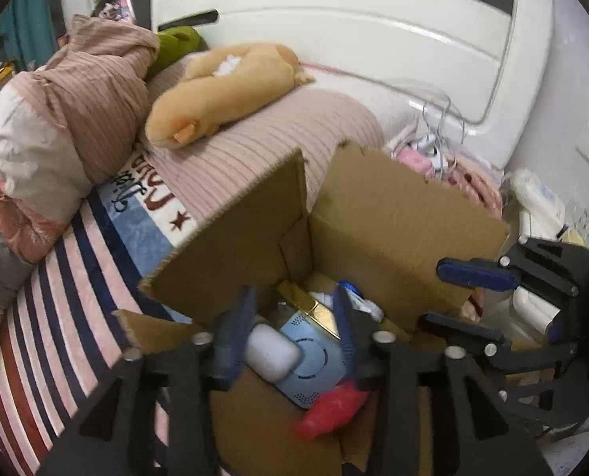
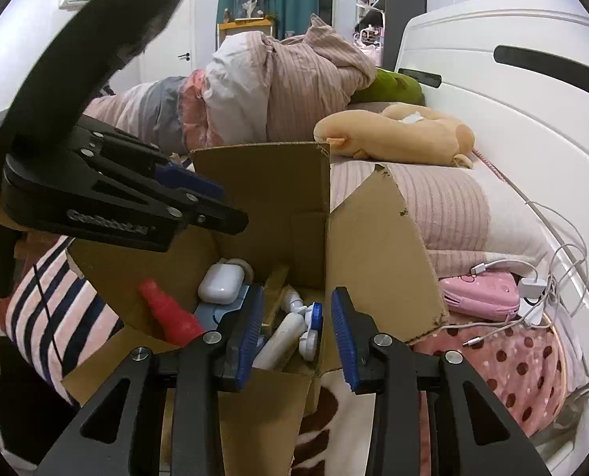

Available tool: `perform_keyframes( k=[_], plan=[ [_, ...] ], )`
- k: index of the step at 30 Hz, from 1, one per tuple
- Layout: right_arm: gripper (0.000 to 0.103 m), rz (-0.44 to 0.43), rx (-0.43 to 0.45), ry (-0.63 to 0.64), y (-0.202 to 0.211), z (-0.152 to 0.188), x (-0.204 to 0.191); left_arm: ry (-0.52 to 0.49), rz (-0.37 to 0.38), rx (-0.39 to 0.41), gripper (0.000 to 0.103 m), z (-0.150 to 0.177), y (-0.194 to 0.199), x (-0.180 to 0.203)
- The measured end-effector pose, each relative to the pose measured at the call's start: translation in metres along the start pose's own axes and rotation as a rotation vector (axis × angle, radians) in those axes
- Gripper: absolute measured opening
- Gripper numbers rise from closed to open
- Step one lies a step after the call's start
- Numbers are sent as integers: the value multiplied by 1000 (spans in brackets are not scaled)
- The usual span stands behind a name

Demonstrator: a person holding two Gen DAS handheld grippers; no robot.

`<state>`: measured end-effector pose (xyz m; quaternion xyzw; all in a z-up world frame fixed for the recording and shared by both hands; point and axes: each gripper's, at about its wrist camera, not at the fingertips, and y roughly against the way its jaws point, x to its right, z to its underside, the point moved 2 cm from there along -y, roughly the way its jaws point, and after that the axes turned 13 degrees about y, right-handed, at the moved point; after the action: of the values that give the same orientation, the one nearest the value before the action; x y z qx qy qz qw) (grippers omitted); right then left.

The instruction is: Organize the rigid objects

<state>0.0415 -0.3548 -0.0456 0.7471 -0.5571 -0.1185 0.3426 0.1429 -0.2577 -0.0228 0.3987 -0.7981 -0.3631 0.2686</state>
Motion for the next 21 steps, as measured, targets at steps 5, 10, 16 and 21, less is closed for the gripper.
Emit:
perform_keyframes(
  k=[5, 10, 16, 21],
  plan=[
    [49, -80, 57, 1, 10, -13, -5, 90, 18, 129, 87, 5, 46, -14],
    [90, -126, 148, 84, 25, -41, -15, 219, -19, 263, 99, 24, 96, -37],
    [103, -175, 273, 189, 42, -64, -33, 385, -266, 457, 102, 57, 143, -63],
    [103, -205, 303, 200, 40, -68, -51, 486, -306, 476, 102, 80, 154, -85]
  ],
)
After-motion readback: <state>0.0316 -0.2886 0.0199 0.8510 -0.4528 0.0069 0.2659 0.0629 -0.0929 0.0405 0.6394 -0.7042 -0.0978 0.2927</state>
